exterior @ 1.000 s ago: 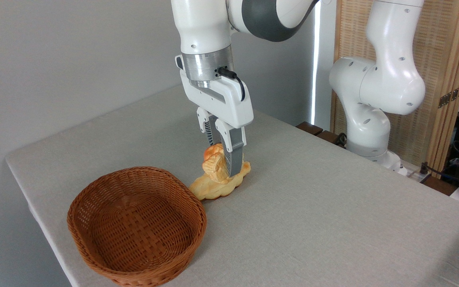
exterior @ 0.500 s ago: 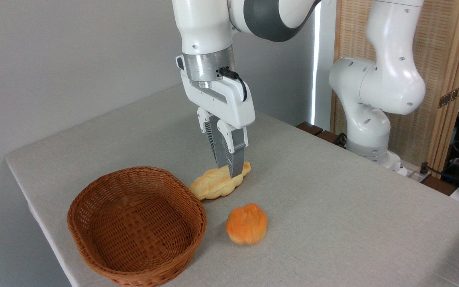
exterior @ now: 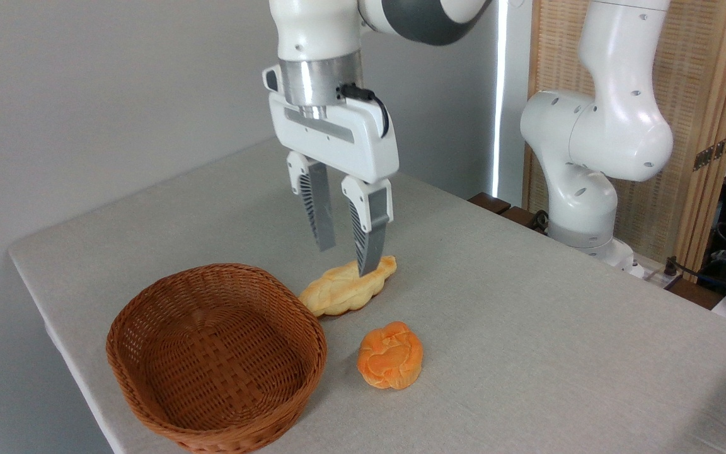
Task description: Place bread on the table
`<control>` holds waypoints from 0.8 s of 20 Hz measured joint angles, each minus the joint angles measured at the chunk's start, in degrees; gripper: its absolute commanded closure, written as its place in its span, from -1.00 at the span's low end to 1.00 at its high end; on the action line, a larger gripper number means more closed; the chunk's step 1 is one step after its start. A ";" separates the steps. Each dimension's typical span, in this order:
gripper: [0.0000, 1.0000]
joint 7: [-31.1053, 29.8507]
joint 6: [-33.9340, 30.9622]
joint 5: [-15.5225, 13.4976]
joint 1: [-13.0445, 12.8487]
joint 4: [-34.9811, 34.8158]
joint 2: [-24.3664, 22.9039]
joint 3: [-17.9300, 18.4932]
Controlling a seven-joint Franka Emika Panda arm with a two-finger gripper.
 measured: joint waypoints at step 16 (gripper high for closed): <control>-1.00 -9.79 -8.95 -1.90 -0.45 20.99 12.62 -3.06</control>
